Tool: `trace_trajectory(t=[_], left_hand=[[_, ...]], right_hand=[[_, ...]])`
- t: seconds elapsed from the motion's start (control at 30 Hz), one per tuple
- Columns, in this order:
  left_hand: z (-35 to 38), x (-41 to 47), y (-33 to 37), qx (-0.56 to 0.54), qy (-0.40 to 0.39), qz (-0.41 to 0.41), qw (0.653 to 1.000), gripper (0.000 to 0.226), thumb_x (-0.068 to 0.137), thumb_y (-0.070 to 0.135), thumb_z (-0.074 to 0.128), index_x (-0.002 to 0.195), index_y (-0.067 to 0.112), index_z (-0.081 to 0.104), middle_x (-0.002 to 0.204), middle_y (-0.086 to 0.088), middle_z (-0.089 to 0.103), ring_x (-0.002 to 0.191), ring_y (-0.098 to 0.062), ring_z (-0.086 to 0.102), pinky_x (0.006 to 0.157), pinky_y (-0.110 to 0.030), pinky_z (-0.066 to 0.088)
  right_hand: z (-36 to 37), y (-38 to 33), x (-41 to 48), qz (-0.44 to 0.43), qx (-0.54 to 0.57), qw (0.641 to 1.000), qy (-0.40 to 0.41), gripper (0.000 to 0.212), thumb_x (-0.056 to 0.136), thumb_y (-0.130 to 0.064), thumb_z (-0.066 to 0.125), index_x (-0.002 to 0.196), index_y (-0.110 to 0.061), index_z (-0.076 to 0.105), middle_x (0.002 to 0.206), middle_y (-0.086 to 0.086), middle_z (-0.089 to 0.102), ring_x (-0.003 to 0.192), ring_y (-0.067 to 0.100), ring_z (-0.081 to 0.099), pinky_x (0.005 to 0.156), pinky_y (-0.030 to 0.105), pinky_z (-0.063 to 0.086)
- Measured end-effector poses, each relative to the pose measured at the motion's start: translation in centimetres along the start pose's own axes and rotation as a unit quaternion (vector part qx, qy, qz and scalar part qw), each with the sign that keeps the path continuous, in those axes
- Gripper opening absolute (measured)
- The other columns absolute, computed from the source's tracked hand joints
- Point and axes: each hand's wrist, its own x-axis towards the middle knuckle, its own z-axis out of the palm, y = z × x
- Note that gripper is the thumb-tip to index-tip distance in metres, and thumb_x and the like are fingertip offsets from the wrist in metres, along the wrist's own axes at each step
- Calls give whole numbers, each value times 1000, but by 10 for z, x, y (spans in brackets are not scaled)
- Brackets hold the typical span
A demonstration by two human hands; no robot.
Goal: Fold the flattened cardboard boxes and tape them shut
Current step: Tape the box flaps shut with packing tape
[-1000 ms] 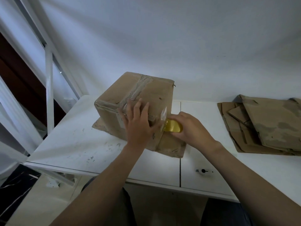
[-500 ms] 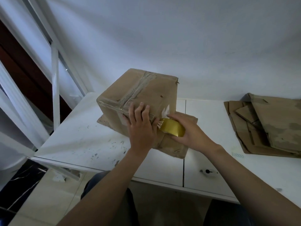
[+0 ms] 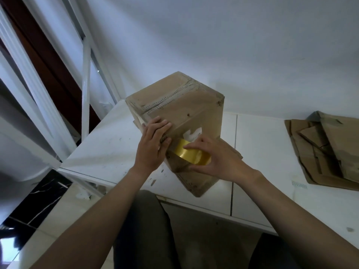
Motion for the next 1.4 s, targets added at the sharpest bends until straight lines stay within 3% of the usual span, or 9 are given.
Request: trace_trajectory(t=[0.47, 0.6, 0.7, 0.87, 1.0, 1.17, 1.27, 1.33, 1.4], left_hand=[[1, -8, 28, -57, 44, 79, 994, 30, 105, 16, 47, 120, 2, 69, 121, -15, 65, 132, -28, 51, 113, -57, 36], [1, -6, 23, -85, 37, 58, 994, 31, 105, 14, 46, 120, 0, 68, 121, -16, 62, 131, -29, 50, 104, -56, 45], [-8, 0, 15, -102, 11, 17, 995, 35, 106, 21, 43, 123, 2, 66, 125, -13, 57, 134, -28, 48, 105, -53, 46], [-2, 2, 16, -84, -6, -35, 996, 34, 102, 32, 52, 127, 10, 57, 136, -7, 46, 142, -23, 38, 101, -47, 53], [19, -4, 17, -74, 28, -76, 994, 47, 97, 47, 59, 129, 14, 48, 151, -16, 32, 150, -34, 20, 114, -57, 35], [27, -7, 27, -152, 34, -129, 979, 46, 94, 40, 64, 132, 21, 44, 162, -16, 6, 153, -31, 11, 113, -56, 38], [25, -7, 27, -148, 17, -150, 977, 45, 96, 42, 59, 134, 28, 41, 165, -15, -9, 153, -36, 10, 108, -57, 43], [22, -8, 27, -133, -1, -169, 977, 47, 96, 51, 54, 136, 30, 38, 166, -13, -9, 150, -39, 21, 103, -58, 48], [19, -10, 28, -105, -11, -175, 979, 52, 95, 62, 47, 136, 32, 37, 167, -12, -4, 140, -42, 40, 95, -58, 53]], right_hand=[[16, -26, -65, -68, 29, 987, 139, 59, 81, -34, 81, 134, -28, 56, 118, -2, 53, 111, 12, 51, 84, 16, 42], [17, -28, -64, -46, 26, 989, 140, 59, 79, -27, 84, 133, -25, 61, 117, -3, 53, 110, 10, 51, 84, 13, 41], [22, -29, -47, 0, 19, 991, 136, 56, 79, -22, 85, 131, -25, 63, 112, -4, 53, 109, -7, 45, 84, 4, 34], [23, -14, -21, 65, 21, 991, 112, 53, 84, -28, 80, 129, -41, 57, 111, -12, 50, 106, -17, 42, 78, 1, 32], [20, -6, -16, 38, 10, 996, 77, 53, 82, -36, 82, 131, -33, 60, 114, -12, 52, 106, -12, 44, 84, 3, 32], [0, -1, -13, 12, -52, 998, 21, 61, 80, -65, 69, 133, -37, 59, 123, -17, 44, 117, 6, 40, 95, 25, 40], [-23, 2, 3, 3, -108, 988, 111, 45, 92, -60, 54, 130, -38, 63, 134, -6, 47, 123, 19, 39, 101, 38, 40], [-42, 13, 23, 83, -137, 971, 179, 41, 94, -52, 53, 133, -40, 59, 149, 3, 37, 133, 30, 32, 109, 46, 34], [-57, 32, 39, 182, -132, 960, 167, 42, 96, -46, 57, 138, -42, 54, 161, 7, 22, 144, 35, 21, 114, 52, 26]])
